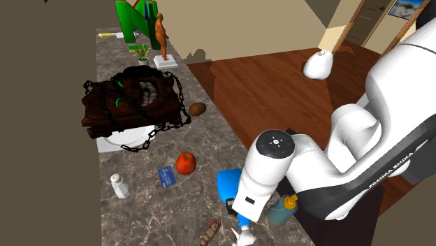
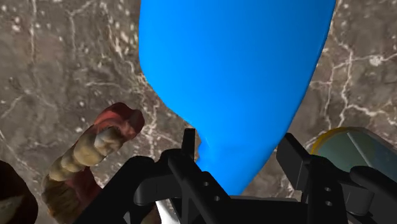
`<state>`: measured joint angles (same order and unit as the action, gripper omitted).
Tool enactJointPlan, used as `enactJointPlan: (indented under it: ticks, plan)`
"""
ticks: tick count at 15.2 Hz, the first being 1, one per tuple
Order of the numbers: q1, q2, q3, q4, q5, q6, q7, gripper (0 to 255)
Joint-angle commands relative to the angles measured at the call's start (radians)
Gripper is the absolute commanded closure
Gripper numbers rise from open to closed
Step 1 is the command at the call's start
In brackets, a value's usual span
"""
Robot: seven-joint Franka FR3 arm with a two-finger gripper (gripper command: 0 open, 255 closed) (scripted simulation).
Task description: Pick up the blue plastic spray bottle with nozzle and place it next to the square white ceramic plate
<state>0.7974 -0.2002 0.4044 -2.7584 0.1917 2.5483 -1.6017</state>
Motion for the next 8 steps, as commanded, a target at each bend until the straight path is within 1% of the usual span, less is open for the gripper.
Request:
enactJointPlan:
  ticks: [1, 8]
  plan:
    - [0.005, -0.034, -0.006, 0.007, 0.01, -0.04, -0.008, 255]
    - [0.016, -0.133, -0.025, 0.036, 0.027, -0.167, -0.022, 255]
